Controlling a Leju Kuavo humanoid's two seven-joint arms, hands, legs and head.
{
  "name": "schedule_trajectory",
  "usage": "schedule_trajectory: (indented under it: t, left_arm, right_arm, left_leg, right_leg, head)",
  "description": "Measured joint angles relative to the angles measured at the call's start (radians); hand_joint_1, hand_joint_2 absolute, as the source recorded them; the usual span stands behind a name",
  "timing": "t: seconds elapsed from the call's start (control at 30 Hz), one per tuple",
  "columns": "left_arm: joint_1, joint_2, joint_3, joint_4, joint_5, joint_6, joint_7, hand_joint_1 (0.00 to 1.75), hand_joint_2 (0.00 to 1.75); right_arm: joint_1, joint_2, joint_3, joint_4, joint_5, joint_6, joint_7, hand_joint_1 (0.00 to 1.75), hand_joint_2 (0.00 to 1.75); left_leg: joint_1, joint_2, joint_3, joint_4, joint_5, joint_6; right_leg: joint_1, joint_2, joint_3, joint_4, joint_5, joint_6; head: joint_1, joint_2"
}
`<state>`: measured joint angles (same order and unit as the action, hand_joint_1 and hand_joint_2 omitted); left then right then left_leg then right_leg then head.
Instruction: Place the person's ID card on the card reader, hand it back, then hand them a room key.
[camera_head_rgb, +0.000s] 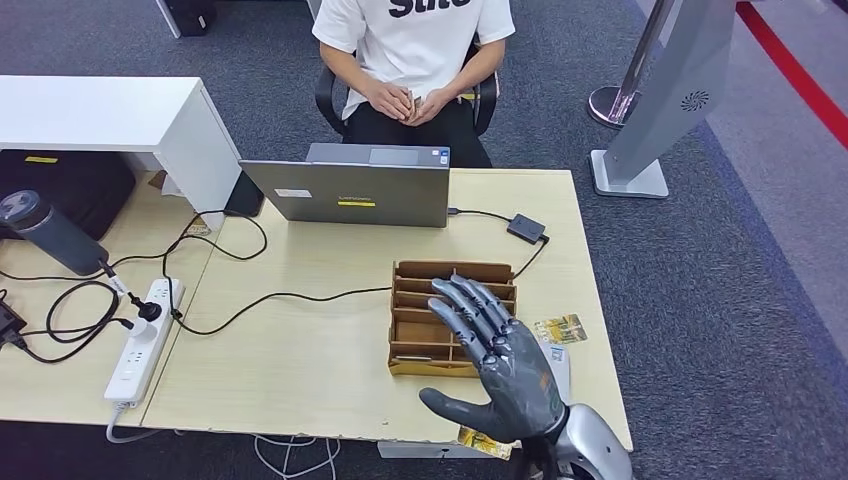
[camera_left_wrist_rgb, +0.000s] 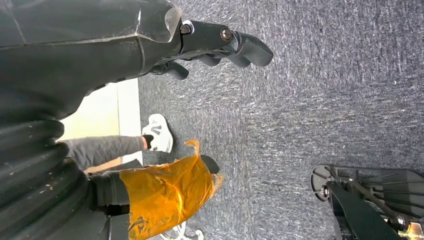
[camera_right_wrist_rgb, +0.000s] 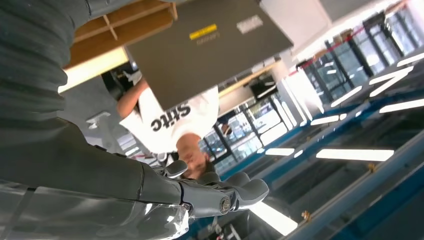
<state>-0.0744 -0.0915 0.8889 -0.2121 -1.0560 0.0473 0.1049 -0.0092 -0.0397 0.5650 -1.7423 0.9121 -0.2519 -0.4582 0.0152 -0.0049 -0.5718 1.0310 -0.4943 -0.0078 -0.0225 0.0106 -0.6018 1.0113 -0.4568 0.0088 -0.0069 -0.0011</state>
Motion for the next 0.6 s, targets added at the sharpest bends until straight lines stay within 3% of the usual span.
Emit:
schedule_trajectory:
  t: [0.6]
  left_arm:
    - [-0.001,-0.001,0.017,0.0,-0.036,-0.016,-0.001,0.0,1.75]
  right_arm:
    - [-0.032,0.027,0.152,0.219,0.086,-0.032,0.067,0.0,1.75]
  left_leg:
    - [0.0,0.0,0.0,0.0,0.0,0.0]
  right_leg:
    - [0.0,0.0,0.0,0.0,0.0,0.0]
  head:
    - [0.0,0.0]
